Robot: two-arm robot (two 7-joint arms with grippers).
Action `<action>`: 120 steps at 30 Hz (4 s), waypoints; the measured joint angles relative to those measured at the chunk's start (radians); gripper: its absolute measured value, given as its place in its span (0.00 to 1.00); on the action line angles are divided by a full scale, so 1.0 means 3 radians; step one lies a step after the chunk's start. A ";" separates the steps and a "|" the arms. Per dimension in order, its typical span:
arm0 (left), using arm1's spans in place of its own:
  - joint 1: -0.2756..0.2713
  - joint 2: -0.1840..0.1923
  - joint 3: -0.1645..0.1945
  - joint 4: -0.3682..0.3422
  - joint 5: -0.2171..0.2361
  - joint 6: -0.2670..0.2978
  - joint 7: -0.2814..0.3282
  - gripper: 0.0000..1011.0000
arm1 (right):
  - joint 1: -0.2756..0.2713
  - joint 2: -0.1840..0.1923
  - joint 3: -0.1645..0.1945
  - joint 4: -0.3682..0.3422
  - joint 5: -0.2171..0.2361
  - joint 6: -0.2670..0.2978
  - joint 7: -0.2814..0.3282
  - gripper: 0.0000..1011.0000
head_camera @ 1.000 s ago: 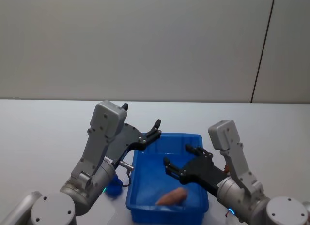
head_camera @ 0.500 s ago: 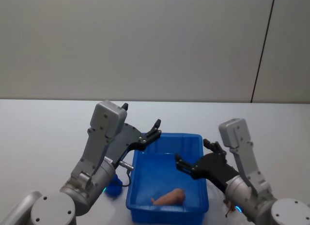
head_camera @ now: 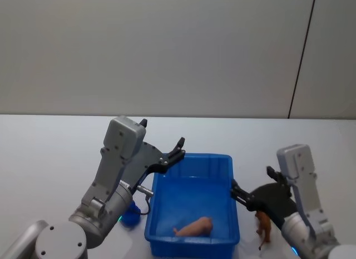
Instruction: Pick up the two dolls from the table and place them into the box.
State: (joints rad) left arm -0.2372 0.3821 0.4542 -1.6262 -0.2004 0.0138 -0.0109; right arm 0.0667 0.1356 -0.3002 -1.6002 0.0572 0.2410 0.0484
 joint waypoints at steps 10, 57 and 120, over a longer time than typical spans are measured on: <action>0.0000 0.0000 0.0000 0.0000 0.0000 0.0000 0.0000 0.99 | -0.0185 0.0054 0.0017 -0.0177 -0.0016 0.0178 -0.0304 0.99; 0.0000 0.0000 0.0000 0.0000 0.0000 0.0000 0.0000 0.99 | -0.0250 -0.0129 0.0026 0.0192 0.0060 0.0477 -0.0574 0.75; 0.0000 0.0000 0.0000 0.0000 0.0000 0.0000 0.0000 0.99 | 0.0260 -0.0376 -0.0097 0.0335 -0.0308 -0.0035 0.0619 0.62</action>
State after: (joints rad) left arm -0.2372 0.3821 0.4542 -1.6262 -0.2004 0.0138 -0.0109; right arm 0.1447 0.0228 -0.3295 -1.4998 -0.0351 0.2305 0.2340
